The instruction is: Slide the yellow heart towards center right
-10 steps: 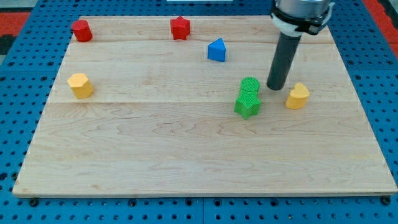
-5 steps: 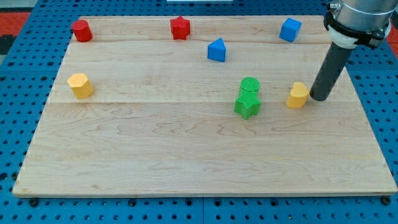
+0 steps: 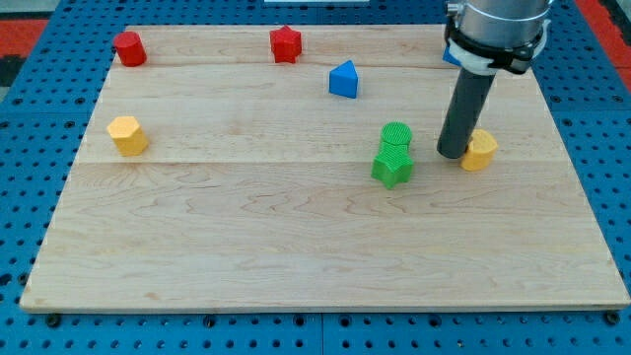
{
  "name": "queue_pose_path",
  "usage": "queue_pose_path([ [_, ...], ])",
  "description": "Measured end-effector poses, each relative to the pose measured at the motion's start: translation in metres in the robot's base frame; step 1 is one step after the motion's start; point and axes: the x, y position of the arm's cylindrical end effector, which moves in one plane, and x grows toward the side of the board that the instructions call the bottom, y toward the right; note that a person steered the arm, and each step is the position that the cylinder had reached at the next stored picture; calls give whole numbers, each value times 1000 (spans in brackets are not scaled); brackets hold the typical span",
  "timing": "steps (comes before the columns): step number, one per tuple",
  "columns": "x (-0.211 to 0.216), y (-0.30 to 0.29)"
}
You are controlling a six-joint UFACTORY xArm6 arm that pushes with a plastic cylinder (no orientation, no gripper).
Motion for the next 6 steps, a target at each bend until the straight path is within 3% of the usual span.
queue_pose_path([
  [3, 29, 9],
  [4, 22, 42],
  [6, 15, 47],
])
